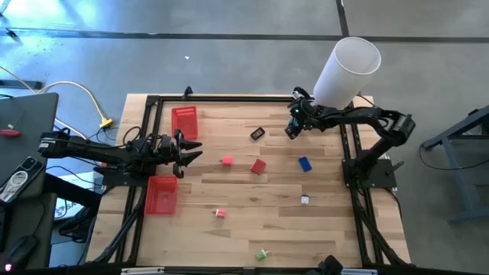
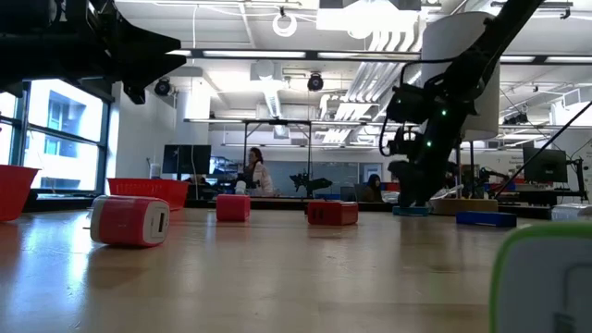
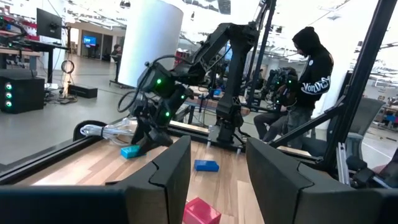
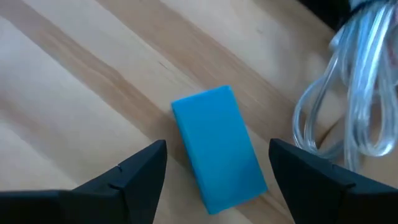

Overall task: Pick & Place Office items
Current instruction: Put the light blue digital clock into the bottom red bin

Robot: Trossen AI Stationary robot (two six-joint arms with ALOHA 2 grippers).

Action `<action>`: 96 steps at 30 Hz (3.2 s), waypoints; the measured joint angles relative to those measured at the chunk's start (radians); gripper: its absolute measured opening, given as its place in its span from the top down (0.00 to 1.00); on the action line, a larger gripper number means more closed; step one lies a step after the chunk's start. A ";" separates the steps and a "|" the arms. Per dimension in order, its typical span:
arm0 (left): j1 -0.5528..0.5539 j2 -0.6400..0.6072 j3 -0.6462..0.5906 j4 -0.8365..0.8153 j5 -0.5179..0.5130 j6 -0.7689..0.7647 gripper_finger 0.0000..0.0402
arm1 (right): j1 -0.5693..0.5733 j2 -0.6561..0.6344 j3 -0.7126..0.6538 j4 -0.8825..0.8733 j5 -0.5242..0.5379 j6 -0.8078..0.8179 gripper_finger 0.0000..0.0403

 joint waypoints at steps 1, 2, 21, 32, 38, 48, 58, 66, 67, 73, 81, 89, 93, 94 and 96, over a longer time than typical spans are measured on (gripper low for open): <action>0.000 0.000 0.000 0.000 0.001 -0.001 0.63 | 0.000 0.011 0.000 0.005 0.004 0.000 0.32; 0.000 0.000 0.000 0.000 0.003 -0.001 0.63 | 0.000 0.020 0.000 0.011 0.003 0.000 0.32; 0.000 0.000 0.000 -0.043 0.002 -0.001 0.63 | -0.018 0.046 0.003 -0.002 -0.075 0.035 0.44; 0.000 0.000 0.000 -0.054 0.002 -0.001 0.63 | -0.008 0.047 0.002 -0.019 -0.074 0.033 0.65; 0.000 0.000 0.000 -0.055 0.001 -0.001 0.63 | 0.046 0.046 0.002 -0.019 0.010 0.054 0.65; -0.033 0.003 0.000 -0.061 0.032 0.065 0.63 | 0.255 -0.083 -0.005 -0.162 0.200 0.132 0.65; 0.051 0.056 0.000 -0.053 -0.068 -0.137 0.63 | 0.571 -0.298 -0.003 -0.160 0.376 0.288 0.65; 0.209 0.216 0.056 0.078 0.147 -0.362 0.63 | 0.751 -0.321 -0.002 0.024 0.514 0.227 0.65; 0.219 0.248 0.081 0.079 0.173 -0.370 0.63 | 0.764 -0.321 -0.002 0.047 0.526 0.215 0.65; 0.233 0.487 0.257 0.077 0.274 -0.339 0.63 | 0.820 -0.322 -0.002 0.161 0.572 0.144 0.65; 0.284 0.792 0.512 0.078 0.317 -0.477 0.63 | 0.846 -0.322 0.000 0.214 0.580 0.098 0.65; 0.286 1.008 0.719 0.076 0.443 -0.575 0.63 | 0.848 -0.303 0.000 0.207 0.580 0.098 0.65; 0.286 1.067 0.774 0.075 0.454 -0.629 0.63 | 0.847 -0.294 0.000 0.191 0.579 0.098 0.65; 0.286 1.076 0.785 0.075 0.462 -0.635 0.63 | 0.847 -0.295 0.000 0.192 0.581 0.098 0.65; 0.285 1.096 0.806 0.082 0.476 -0.637 0.63 | 0.847 -0.297 0.000 0.185 0.581 0.098 0.65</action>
